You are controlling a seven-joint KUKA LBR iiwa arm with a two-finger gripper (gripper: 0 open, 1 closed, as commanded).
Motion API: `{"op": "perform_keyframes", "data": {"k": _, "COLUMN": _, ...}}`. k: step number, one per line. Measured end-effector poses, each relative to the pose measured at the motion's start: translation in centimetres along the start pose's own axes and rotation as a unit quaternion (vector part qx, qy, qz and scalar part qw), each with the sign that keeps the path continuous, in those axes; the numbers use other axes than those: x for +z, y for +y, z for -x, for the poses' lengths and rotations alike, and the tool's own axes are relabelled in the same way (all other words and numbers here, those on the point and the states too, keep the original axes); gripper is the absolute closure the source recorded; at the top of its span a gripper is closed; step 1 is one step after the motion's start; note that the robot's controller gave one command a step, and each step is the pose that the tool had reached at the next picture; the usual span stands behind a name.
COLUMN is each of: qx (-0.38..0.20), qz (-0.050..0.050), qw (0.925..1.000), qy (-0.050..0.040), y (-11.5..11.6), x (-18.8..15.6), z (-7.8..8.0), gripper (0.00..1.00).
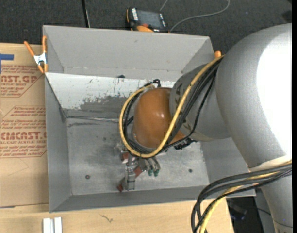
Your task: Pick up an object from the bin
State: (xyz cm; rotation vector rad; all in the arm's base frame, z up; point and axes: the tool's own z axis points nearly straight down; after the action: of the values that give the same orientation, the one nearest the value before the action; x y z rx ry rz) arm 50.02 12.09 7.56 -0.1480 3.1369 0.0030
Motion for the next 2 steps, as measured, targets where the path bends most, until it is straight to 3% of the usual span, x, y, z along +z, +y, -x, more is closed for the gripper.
{"op": "perform_keyframes", "data": {"k": 1, "qx": -0.055, "qz": -0.001, "qw": 0.9985, "qy": -0.0029, "y": -3.86, "x": 0.5, "z": -1.59, "gripper": 0.0}}
{"op": "perform_keyframes", "data": {"k": 2, "qx": -0.056, "qz": 0.0, "qw": 0.9985, "qy": 0.0006, "y": -3.76, "x": 0.56, "z": -1.76, "gripper": 1.0}}
